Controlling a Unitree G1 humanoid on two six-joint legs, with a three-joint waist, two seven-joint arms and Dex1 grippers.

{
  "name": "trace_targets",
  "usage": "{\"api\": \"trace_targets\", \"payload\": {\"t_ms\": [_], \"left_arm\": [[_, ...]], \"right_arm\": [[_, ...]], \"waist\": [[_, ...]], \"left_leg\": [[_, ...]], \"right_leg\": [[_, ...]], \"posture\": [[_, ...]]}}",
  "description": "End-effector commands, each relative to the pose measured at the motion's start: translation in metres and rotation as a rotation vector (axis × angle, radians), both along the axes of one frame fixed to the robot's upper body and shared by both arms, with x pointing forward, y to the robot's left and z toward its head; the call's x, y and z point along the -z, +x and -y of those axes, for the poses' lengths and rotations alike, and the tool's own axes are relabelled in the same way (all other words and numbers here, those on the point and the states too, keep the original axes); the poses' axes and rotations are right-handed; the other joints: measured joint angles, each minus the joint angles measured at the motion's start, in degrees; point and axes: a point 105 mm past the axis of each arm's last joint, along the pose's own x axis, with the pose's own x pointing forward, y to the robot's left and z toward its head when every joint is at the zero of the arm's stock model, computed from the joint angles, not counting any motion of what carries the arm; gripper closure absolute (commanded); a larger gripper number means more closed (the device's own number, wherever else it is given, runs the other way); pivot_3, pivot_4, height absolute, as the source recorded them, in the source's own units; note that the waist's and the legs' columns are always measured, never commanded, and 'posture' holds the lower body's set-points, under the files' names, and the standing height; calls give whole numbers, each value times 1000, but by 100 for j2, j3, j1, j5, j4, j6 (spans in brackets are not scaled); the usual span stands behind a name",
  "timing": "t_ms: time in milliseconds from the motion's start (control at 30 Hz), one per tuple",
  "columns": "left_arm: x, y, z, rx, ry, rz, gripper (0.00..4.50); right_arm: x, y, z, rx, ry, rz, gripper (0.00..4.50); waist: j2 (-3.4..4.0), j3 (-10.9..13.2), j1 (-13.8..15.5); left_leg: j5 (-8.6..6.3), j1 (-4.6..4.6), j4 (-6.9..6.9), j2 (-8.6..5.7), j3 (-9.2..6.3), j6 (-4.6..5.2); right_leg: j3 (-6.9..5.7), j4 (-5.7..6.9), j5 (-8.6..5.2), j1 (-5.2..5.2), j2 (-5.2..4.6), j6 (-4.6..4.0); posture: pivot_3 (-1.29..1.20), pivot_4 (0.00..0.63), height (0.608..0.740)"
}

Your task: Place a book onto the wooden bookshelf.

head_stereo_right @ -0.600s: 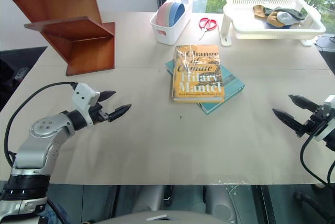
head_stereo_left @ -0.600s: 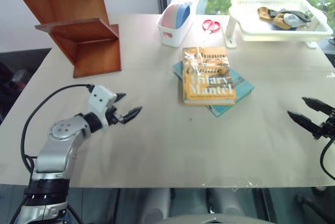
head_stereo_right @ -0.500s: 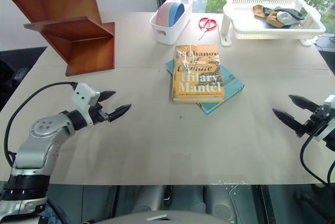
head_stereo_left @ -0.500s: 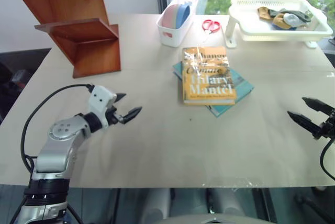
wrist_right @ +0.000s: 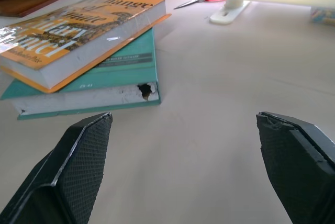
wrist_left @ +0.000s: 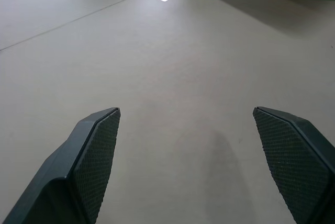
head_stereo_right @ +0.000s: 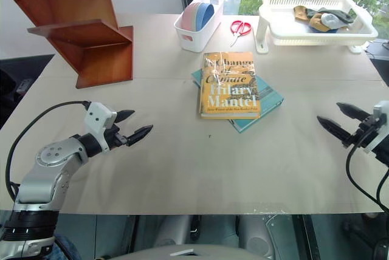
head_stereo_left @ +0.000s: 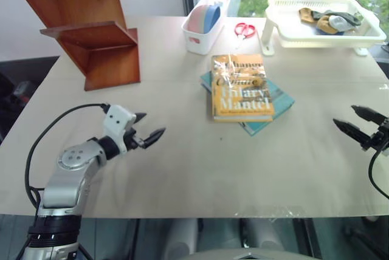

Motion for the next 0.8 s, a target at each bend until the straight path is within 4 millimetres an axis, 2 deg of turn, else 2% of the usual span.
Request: {"api": "trace_targets", "payload": {"t_ms": [33, 233, 433, 500, 633, 800], "left_arm": [[-18, -1, -1, 1, 9, 77, 230], [-19, -3, -3, -13, 9, 84, 230], [-34, -4, -11, -7, 19, 113, 230], [-39, -4, -12, 4, 21, 119, 230], [-66, -13, -18, 93, 9, 129, 230], [-96, -34, -26, 203, -12, 111, 230]], "right_arm": [[-7, 8, 5, 35, -65, 33, 0], [-11, 22, -3, 35, -47, 48, 0], [-32, 62, -41, -30, 95, 81, 0], [-35, 69, -50, -54, 130, 71, 0], [-27, 100, -84, -94, 210, -39, 0], [-14, 122, -96, -68, 256, -134, 0]], "waist": [[0, 0, -1], [0, 0, -1], [1, 1, -105], [1, 1, -118], [-2, 3, -149], [2, 7, -138]], "left_leg": [[0, 0, 0, 0, 1, 0], [0, 0, -1, 0, 0, 0], [1, 4, 0, 2, 2, -1], [1, 1, -1, 1, 0, -1], [0, -4, -10, 0, -3, -1], [1, -4, -27, -6, 1, -1]], "right_leg": [[0, 0, 0, 0, 0, 0], [0, 0, 0, -1, 0, 0], [2, 5, 1, -1, 2, -1], [0, 4, 1, -2, 2, -1], [-4, -3, 1, -6, 0, -2], [-4, -10, 0, -11, -6, -3]], "posture": [[0, 150, 740], [0, 150, 740], [0, 150, 740], [0, 150, 740], [0, 150, 740], [0, 150, 740]]}}
